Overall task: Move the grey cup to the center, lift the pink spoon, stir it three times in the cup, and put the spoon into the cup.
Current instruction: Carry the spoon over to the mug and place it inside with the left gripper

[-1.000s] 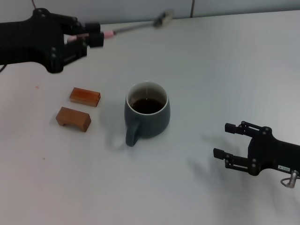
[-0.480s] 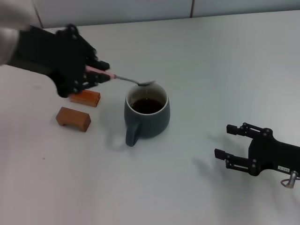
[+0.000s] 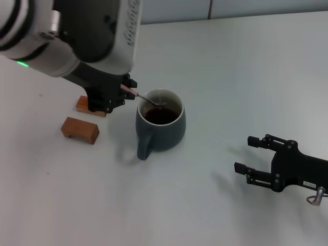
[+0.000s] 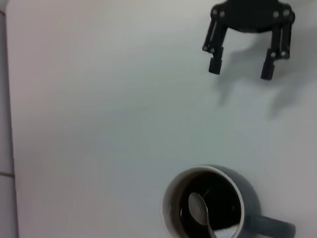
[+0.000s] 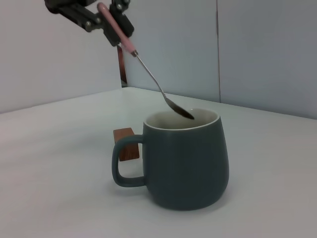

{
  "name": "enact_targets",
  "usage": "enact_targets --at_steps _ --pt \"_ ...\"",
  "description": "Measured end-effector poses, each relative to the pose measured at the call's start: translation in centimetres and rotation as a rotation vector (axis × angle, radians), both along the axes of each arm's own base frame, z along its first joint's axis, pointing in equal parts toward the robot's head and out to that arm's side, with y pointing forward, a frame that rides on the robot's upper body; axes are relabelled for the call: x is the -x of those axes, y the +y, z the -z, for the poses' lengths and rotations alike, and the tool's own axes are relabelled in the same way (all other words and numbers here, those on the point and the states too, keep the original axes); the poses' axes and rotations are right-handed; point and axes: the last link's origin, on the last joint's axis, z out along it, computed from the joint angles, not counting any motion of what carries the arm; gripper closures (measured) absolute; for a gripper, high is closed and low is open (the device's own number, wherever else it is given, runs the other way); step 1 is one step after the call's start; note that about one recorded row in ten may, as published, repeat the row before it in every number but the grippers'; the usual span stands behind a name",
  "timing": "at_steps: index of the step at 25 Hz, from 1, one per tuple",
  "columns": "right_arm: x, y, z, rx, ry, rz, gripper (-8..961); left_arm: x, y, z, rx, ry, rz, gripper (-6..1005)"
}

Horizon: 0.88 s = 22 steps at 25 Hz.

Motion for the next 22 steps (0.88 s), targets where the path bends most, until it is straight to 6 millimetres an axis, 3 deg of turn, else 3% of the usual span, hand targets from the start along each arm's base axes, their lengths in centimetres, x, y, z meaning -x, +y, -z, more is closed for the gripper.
enact_targets --at_steps 22 --pt "0.0 -0.2 0.3 0.006 0.009 0.012 191 0.0 1.9 4.2 0.058 0.199 0.034 863"
